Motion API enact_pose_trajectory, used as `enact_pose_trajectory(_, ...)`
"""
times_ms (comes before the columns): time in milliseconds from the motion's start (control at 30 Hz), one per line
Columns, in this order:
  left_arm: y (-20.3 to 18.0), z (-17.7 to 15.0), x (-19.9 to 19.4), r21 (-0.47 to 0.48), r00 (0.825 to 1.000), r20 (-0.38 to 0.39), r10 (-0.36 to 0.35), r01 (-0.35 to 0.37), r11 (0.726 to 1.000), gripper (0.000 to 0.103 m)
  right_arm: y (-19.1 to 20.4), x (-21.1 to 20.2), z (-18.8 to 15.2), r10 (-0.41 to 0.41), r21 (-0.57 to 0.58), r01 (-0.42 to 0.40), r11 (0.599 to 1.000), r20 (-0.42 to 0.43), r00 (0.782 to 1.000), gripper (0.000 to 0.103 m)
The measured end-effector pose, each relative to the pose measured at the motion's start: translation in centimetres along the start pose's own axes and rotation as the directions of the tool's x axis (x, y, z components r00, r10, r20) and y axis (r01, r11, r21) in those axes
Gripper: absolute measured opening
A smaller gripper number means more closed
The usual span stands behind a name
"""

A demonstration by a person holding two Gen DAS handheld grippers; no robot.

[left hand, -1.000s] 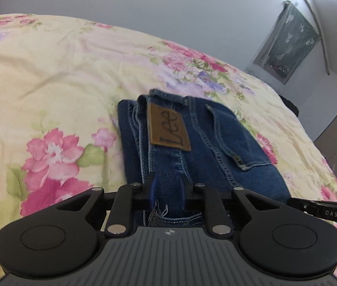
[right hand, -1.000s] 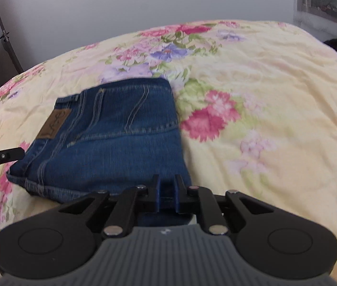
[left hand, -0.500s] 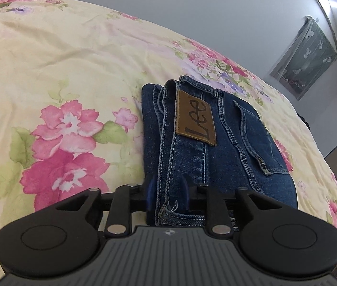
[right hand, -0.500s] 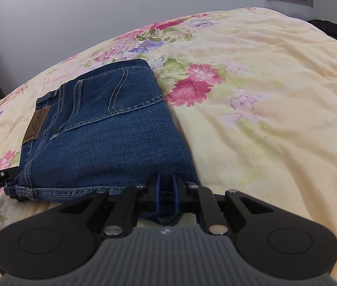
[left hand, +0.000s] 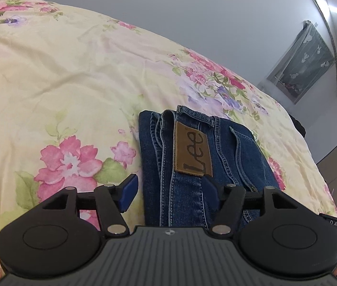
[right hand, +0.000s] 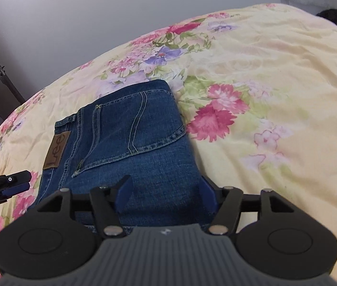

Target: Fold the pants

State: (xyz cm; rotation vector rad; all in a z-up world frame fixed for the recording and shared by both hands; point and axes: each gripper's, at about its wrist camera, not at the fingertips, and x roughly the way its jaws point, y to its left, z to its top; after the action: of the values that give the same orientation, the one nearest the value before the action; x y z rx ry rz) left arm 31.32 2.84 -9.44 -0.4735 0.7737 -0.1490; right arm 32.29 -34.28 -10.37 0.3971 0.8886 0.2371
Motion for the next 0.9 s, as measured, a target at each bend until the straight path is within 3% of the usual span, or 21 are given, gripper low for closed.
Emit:
enact_pose_trajectory(67,0.4,0.4,0.6,-0.016,1.0,-0.01,-0.018,0.018,1.0,0.078,-0.9,0.8,0.8,0.022,0.055,-0.021,0.998,-0.014,1.0,0.07)
enact_pose_trajectory(200,2.2,1.3,2.5,-0.099,0.995,-0.042,-0.086,0.082,0.992,0.079,-3.4,2.4,2.2,0.069,0.188,-0.063,0.98,-0.023,0.997,0.069)
enact_pose_trajectory(367,5.6,2.1,5.3,-0.247,0.977,-0.059,-0.203,0.183,0.952,0.081,-5.5,4.5,3.7,0.165,0.273,-0.152,0.95,-0.023,0.986,0.07)
enact_pose_trajectory(633,7.1,2.6,9.3,-0.309,0.927,-0.066,-0.368,0.332,0.891,0.081,-6.7,8.0,4.6,0.343,0.286,-0.315,0.905,-0.05,0.938,0.069)
enact_pose_trajectory(767,6.7,2.6,9.9,-0.278,0.917,-0.061,-0.394,0.363,0.889,0.081,-7.6,9.6,4.7,0.412,0.338,-0.38,0.861,-0.025,0.911,0.052)
enact_pose_trajectory(833,6.2,2.6,9.9,-0.252,0.921,-0.063,-0.385,0.359,0.899,0.08,-7.8,10.3,4.7,0.436,0.366,-0.403,0.839,-0.009,0.9,0.044)
enact_pose_trajectory(900,5.4,2.5,9.7,-0.216,0.93,-0.063,-0.362,0.341,0.915,0.074,-7.5,10.4,4.7,0.429,0.353,-0.399,0.846,-0.01,0.903,0.039)
